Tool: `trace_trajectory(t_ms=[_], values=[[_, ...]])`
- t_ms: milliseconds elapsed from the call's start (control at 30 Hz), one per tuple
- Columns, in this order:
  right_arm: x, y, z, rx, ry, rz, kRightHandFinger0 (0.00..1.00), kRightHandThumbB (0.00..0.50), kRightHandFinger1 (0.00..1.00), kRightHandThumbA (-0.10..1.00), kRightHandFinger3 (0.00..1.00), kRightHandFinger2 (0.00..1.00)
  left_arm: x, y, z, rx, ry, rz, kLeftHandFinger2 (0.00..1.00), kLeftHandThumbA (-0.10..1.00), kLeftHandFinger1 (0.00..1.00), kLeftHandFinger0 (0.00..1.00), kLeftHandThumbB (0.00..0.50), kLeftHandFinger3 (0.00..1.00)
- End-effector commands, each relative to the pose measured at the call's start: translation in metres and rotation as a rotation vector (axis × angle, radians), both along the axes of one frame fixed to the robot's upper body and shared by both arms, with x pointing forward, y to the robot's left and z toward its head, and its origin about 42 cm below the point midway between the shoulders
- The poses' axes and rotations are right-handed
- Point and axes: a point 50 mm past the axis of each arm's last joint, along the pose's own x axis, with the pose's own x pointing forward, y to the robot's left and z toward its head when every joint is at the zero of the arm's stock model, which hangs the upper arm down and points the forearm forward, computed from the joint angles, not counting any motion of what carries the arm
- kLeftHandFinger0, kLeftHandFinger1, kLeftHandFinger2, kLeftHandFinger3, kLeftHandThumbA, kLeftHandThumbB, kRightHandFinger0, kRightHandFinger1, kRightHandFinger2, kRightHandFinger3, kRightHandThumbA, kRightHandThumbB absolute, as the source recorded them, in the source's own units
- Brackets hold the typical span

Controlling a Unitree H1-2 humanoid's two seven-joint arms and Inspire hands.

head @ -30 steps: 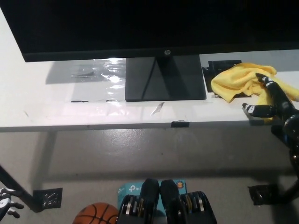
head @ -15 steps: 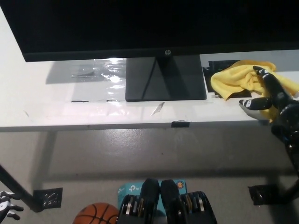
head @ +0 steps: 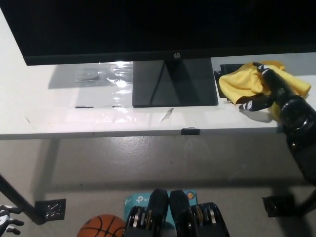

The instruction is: The robot uses its right hand to pick up the cloth kept in the middle of the desk and use it to wipe the monitor in the middle of the desk by swiping its screen twice

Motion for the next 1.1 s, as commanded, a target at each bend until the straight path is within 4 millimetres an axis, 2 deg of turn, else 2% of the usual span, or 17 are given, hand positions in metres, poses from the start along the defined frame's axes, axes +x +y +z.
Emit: trace_trajectory(t_ms=[0, 33, 67, 100, 133, 167, 200, 267, 367, 467, 567, 700, 833, 867, 933, 1000, 1067], values=[[0.012, 0.001, 0.026, -0.049, -0.081, 0.070, 0.19, 0.004, 0.31, 0.68, 1.00, 0.58, -0.004, 0.003, 0.007, 0.005, -0.023, -0.016, 0.59, 0.33, 0.45, 0.41, 0.157, 0.77], [0.012, 0.001, 0.025, -0.062, -0.091, 0.074, 0.06, 0.000, 0.17, 0.59, 1.00, 0.49, -0.004, 0.004, 0.007, 0.010, -0.021, -0.018, 0.59, 0.34, 0.45, 0.41, 0.151, 0.78], [0.012, 0.002, 0.025, -0.067, -0.096, 0.077, 0.00, 0.000, 0.11, 0.56, 1.00, 0.45, -0.004, 0.004, 0.007, 0.013, -0.020, -0.018, 0.60, 0.34, 0.45, 0.41, 0.152, 0.78], [0.012, 0.002, 0.024, -0.073, -0.112, 0.085, 0.00, 0.000, 0.00, 0.44, 1.00, 0.34, -0.004, 0.004, 0.007, 0.009, -0.023, -0.015, 0.60, 0.34, 0.44, 0.39, 0.156, 0.78], [0.012, 0.001, 0.022, -0.120, -0.135, 0.104, 0.00, 0.000, 0.05, 0.31, 1.00, 0.34, -0.005, 0.004, 0.007, 0.014, -0.020, -0.011, 0.60, 0.35, 0.45, 0.39, 0.163, 0.79], [0.013, 0.000, 0.021, -0.129, -0.132, 0.101, 0.00, 0.000, 0.01, -0.05, 1.00, 0.29, -0.005, 0.004, 0.007, 0.017, -0.021, -0.013, 0.61, 0.35, 0.45, 0.39, 0.155, 0.79], [0.013, -0.001, 0.021, -0.141, -0.124, 0.096, 0.00, 0.000, 0.00, -0.10, 0.88, 0.22, -0.005, 0.004, 0.007, 0.016, -0.023, -0.014, 0.61, 0.35, 0.44, 0.39, 0.160, 0.79], [0.013, -0.003, 0.019, -0.179, -0.137, 0.092, 0.00, 0.000, 0.05, -0.10, 0.56, 0.17, -0.005, 0.004, 0.008, 0.019, -0.020, -0.013, 0.62, 0.39, 0.45, 0.39, 0.172, 0.79], [0.012, -0.006, 0.014, -0.181, -0.165, 0.089, 0.00, 0.000, 0.06, -0.10, 0.37, 0.15, -0.006, 0.005, 0.007, 0.016, -0.021, -0.021, 0.61, 0.41, 0.44, 0.40, 0.165, 0.80], [0.011, -0.007, 0.011, -0.194, -0.181, 0.094, 0.02, 0.000, 0.23, -0.10, 0.40, 0.22, -0.007, 0.004, 0.008, 0.011, -0.015, -0.011, 0.62, 0.41, 0.45, 0.40, 0.144, 0.80], [0.010, -0.008, 0.008, -0.213, -0.194, 0.102, 0.03, 0.000, 0.29, -0.10, 0.34, 0.27, -0.008, 0.003, 0.008, 0.011, -0.015, -0.011, 0.64, 0.43, 0.45, 0.39, 0.132, 0.80], [0.010, -0.009, 0.005, -0.217, -0.188, 0.103, 0.00, 0.000, 0.30, -0.10, 0.33, 0.29, -0.009, 0.004, 0.005, 0.010, -0.014, -0.008, 0.62, 0.44, 0.44, 0.38, 0.126, 0.82], [0.009, -0.009, 0.006, -0.202, -0.181, 0.116, 0.05, 0.000, 0.36, -0.10, 0.37, 0.37, -0.012, 0.003, 0.005, 0.005, -0.009, -0.006, 0.62, 0.43, 0.45, 0.39, 0.112, 0.83], [0.009, -0.009, 0.007, -0.198, -0.189, 0.114, 0.04, 0.000, 0.36, -0.10, 0.32, 0.36, -0.012, 0.003, 0.006, 0.013, -0.009, -0.009, 0.62, 0.43, 0.46, 0.40, 0.104, 0.82], [0.008, -0.009, 0.009, -0.176, -0.228, 0.107, 0.00, 0.000, 0.27, -0.10, 0.34, 0.32, -0.012, 0.003, 0.006, 0.006, -0.011, -0.004, 0.61, 0.41, 0.46, 0.41, 0.107, 0.81], [0.007, -0.009, 0.011, -0.136, -0.282, 0.087, 0.00, 0.000, 0.27, -0.10, 0.24, 0.46, -0.011, 0.003, 0.006, 0.016, -0.005, -0.005, 0.62, 0.42, 0.46, 0.40, 0.116, 0.80], [0.008, -0.007, 0.015, -0.114, -0.298, 0.079, 0.02, 0.000, 0.35, -0.10, 0.18, 0.66, -0.015, 0.002, 0.005, 0.006, -0.004, 0.003, 0.62, 0.41, 0.46, 0.40, 0.094, 0.80]])
